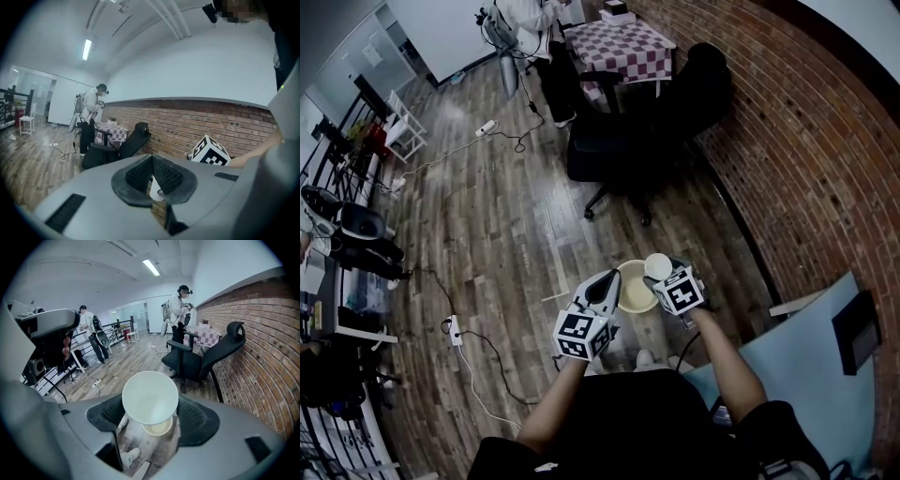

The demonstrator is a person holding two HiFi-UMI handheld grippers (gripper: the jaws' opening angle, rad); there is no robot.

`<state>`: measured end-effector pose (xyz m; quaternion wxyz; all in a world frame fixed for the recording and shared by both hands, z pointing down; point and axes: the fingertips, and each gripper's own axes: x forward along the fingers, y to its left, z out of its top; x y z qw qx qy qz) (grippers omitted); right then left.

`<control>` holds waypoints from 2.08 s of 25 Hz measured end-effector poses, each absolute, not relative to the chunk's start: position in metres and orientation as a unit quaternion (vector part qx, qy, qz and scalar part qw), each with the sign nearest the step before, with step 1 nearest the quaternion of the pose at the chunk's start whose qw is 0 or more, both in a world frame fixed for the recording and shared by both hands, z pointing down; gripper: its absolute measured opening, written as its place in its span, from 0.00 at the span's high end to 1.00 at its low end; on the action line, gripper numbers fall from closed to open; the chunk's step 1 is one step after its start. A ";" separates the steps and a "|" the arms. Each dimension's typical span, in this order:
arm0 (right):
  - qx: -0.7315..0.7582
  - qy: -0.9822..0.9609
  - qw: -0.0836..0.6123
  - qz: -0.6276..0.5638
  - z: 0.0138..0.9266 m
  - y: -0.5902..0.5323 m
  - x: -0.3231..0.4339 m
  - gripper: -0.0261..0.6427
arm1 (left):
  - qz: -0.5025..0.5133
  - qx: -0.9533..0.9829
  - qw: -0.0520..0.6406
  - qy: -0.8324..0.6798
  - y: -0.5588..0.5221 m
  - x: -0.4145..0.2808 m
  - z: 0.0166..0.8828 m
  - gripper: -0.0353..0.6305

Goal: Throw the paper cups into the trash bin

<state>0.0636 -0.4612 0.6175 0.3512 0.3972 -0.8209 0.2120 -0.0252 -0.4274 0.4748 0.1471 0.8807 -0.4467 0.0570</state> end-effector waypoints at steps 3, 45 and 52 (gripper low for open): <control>0.411 -0.813 0.354 0.213 0.619 -0.472 0.062 0.44 | 0.058 0.888 0.148 -0.431 -0.440 -0.028 0.476 0.93; 0.596 -0.663 0.291 0.347 0.675 -0.547 0.009 0.44 | 0.133 0.948 0.209 -0.199 -0.580 -0.091 0.564 0.93; 0.603 -0.651 0.285 0.361 0.714 -0.545 0.003 0.44 | 0.135 0.941 0.227 -0.209 -0.585 -0.097 0.595 0.93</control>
